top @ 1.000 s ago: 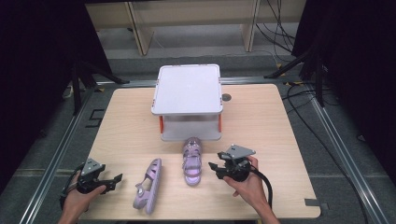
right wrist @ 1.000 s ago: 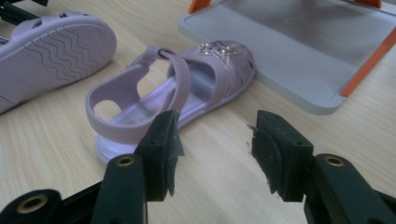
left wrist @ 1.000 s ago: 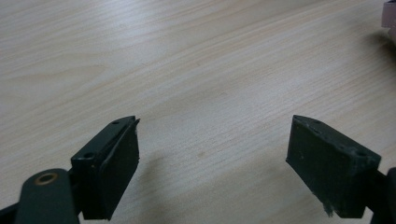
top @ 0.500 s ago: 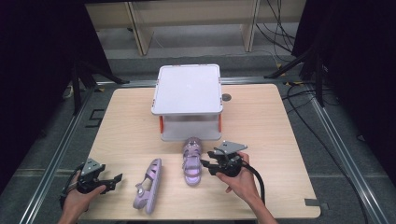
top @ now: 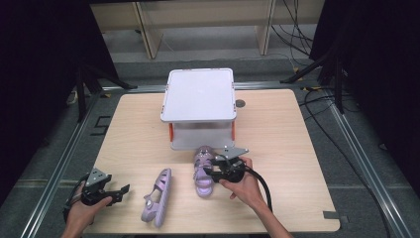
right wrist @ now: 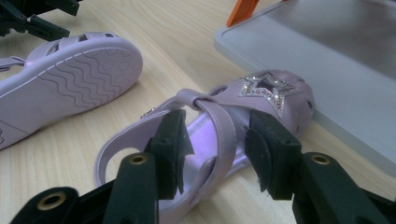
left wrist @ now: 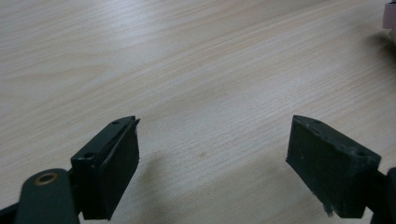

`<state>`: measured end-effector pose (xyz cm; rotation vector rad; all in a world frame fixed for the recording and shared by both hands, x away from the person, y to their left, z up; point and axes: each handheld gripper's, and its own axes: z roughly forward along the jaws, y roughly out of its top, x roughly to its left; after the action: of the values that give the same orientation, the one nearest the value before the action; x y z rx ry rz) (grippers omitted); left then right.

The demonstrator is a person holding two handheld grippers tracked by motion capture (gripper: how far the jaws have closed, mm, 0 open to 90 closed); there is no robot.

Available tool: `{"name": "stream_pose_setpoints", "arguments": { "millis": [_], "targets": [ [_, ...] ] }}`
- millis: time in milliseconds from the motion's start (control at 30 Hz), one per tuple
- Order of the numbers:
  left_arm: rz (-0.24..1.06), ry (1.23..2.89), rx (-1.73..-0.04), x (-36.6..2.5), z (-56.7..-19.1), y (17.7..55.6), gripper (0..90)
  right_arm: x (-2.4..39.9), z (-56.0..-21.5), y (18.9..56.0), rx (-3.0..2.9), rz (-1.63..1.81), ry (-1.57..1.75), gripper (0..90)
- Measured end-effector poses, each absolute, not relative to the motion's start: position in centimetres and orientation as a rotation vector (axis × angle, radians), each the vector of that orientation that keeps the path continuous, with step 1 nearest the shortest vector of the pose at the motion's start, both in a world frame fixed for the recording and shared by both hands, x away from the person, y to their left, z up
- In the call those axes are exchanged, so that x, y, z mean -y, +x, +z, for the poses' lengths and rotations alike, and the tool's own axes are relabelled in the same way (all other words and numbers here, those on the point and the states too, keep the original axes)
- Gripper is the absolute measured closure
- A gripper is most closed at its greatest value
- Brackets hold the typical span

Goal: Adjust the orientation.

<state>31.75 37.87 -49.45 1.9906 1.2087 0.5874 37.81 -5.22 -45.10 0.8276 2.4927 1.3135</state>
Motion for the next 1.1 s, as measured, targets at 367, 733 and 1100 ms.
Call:
{"name": "stream_pose_setpoints", "arguments": {
  "millis": [367, 733, 1100],
  "targets": [
    [0.596, 2.024, -1.192, -38.0, -49.5, 31.9, 16.3, 5.4, -45.8, 38.5, -2.549, 1.335, 0.795, 72.4],
    [0.588, 1.997, -1.219, -37.9, -49.5, 31.8, 16.3, 6.0, -45.6, 37.3, -2.592, 1.35, 0.782, 72.6],
    [0.579, 2.045, -1.171, -37.9, -49.2, 32.2, 16.3, 7.2, -45.5, 36.8, -2.618, 1.354, 0.737, 72.7]
  ]
}}
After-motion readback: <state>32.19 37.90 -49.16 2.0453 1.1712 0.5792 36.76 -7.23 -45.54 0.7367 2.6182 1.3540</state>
